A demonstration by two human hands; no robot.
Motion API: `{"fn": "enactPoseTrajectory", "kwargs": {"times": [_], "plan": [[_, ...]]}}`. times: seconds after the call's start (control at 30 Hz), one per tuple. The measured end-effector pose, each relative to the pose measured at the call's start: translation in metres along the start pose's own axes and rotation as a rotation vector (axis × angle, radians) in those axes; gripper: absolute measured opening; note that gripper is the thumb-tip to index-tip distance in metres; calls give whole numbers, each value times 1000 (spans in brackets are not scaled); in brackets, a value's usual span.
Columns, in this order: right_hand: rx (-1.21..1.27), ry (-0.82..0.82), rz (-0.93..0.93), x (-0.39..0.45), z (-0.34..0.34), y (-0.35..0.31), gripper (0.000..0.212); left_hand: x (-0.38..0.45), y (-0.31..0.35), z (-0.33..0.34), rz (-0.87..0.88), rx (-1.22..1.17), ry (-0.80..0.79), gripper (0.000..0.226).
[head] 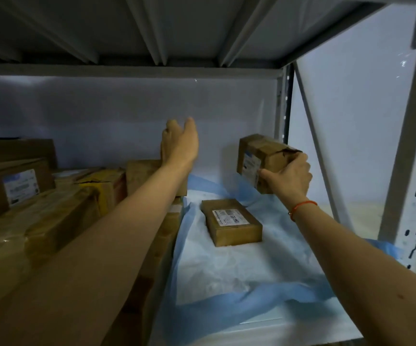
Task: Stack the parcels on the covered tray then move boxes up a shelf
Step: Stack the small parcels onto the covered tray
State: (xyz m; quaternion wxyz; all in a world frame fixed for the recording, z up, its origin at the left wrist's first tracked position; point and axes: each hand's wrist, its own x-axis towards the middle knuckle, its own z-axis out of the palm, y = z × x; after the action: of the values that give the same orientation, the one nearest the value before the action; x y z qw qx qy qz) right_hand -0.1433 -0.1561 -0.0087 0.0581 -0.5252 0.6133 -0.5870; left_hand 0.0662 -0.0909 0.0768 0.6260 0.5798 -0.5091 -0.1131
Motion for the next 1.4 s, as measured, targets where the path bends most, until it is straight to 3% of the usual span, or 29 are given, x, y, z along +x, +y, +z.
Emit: {"fn": "enactPoseTrajectory", "kwargs": {"times": [0.27, 0.57, 0.63, 0.7, 0.8, 0.87, 0.97, 1.17, 1.27, 1.4], "plan": [[-265, -152, -13, -7, 28, 35, 84, 9, -14, 7, -3, 94, -30, 48], [-423, -381, 94, -13, 39, 49, 130, 10, -26, 0, -45, 105, -47, 44], [-414, -415, 134, -12, 37, 45, 124, 10, -29, -4, -65, 94, -40, 44], [-397, -327, 159, -14, 37, 35, 106, 11, -32, -11, -100, 96, -11, 45], [-422, -47, 16, -21, 39, 5, 67, 16, -38, -30, -160, 88, 63, 46], [-362, -10, -118, -26, 45, -20, 52, 21, -42, -44, -193, 91, 114, 45], [-148, -210, -142, -29, 71, -53, 50, 26, -47, -66, -217, 84, 151, 47], [427, -739, 292, -45, 113, -104, 72, 55, -81, -97, -209, 58, 171, 60], [483, -862, 457, -47, 131, -114, 79, 50, -73, -108, -230, 82, 147, 62], [560, -873, 533, -46, 152, -121, 61, 37, -58, -110, -218, 150, 160, 43]]}}
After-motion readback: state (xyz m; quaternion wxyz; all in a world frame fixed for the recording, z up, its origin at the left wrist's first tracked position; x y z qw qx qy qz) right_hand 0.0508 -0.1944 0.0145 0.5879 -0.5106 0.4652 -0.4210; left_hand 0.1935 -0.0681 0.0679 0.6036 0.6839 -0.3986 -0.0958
